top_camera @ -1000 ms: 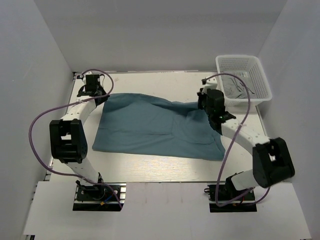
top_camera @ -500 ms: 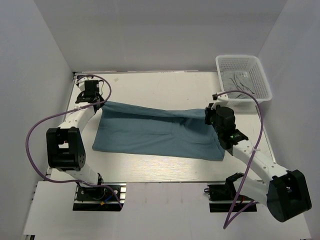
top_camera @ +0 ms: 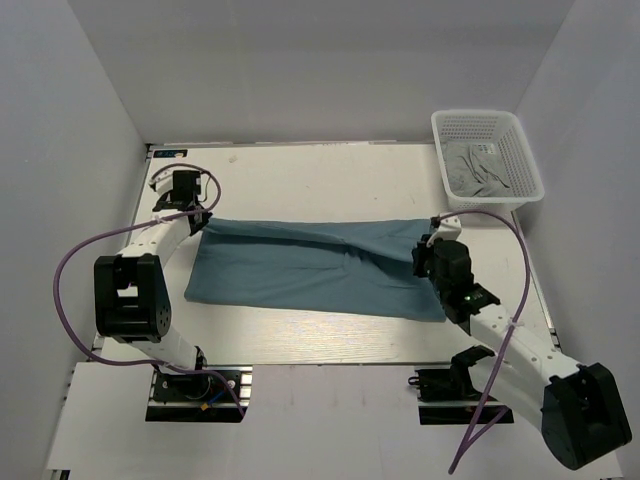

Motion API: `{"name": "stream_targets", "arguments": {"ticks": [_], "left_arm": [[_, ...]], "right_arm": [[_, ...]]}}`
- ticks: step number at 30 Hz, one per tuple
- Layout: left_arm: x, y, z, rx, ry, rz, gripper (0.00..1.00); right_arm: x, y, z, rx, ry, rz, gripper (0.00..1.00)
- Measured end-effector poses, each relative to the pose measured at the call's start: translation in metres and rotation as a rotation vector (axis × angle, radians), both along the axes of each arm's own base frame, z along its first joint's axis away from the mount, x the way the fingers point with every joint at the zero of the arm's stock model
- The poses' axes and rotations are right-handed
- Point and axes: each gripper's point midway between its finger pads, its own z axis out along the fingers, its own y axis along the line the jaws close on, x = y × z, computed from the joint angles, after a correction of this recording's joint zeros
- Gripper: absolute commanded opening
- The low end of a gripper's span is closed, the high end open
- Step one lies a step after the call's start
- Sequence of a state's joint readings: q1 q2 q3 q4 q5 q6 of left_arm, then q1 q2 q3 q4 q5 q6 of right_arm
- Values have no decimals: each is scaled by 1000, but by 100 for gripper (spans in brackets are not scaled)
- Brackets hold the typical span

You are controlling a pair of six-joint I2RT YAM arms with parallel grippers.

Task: Fold and stack the t-shirts
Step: Fold the other side of the tshirt into a rectangle, then rotate the tshirt 90 degrees

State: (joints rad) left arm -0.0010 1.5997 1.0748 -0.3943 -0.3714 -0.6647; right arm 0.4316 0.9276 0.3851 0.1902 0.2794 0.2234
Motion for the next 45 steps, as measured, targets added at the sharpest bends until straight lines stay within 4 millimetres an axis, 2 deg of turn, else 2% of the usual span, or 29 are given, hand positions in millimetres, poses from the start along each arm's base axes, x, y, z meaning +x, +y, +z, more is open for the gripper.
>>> {"name": "stream_targets", "arguments": {"ticks": [1,2,3,4,6,7,10,13,16,18,21,24,26,29,32,35,40,43,45], "left_arm": [[-6,1,-3,-5,20,20,27],[-11,3,-6,-9,40,46,49],[-19,7,-9,-6,66,76,99],[-28,10,-13,0,96,103,100],[-44,17,-17,7,140,185,100],[-53,22,-18,14,161,226,100],[-76,30,-14,32,205,302,100],[-81,29,4,15,169,303,100],[-66,17,28,-40,82,234,100],[-46,2,40,-90,10,139,100],[-18,-28,45,-183,-61,-29,100],[2,-57,34,-268,-76,-172,100],[9,-70,11,-309,-39,-236,100],[4,-80,-32,-350,70,-264,100],[-11,-82,-64,-386,146,-226,100],[-18,-79,-63,-393,119,-166,100],[-41,-80,-64,-401,97,-91,100],[-54,-87,-65,-403,96,-102,100],[-70,-99,-69,-414,94,-135,100]], "right_arm": [[-5,-1,-6,12,15,-3,19],[-11,0,-13,28,35,0,26],[-17,0,-19,42,57,1,39],[-25,1,-25,61,80,9,60],[-39,4,-32,97,115,32,71],[-45,5,-33,111,125,43,90],[-56,11,-17,168,98,84,90],[-60,14,5,212,21,113,90],[-58,16,20,235,-35,126,90],[-55,20,16,222,-14,143,90],[-45,28,4,169,84,163,90],[-19,40,5,114,172,174,90],[4,49,3,78,221,175,90],[28,55,-11,34,301,147,90],[33,51,-32,-6,395,91,90],[25,41,-55,-43,485,49,90],[14,26,-92,-100,639,-3,90],[34,28,-92,-96,647,-19,90],[57,29,-91,-103,631,-29,90]]}}
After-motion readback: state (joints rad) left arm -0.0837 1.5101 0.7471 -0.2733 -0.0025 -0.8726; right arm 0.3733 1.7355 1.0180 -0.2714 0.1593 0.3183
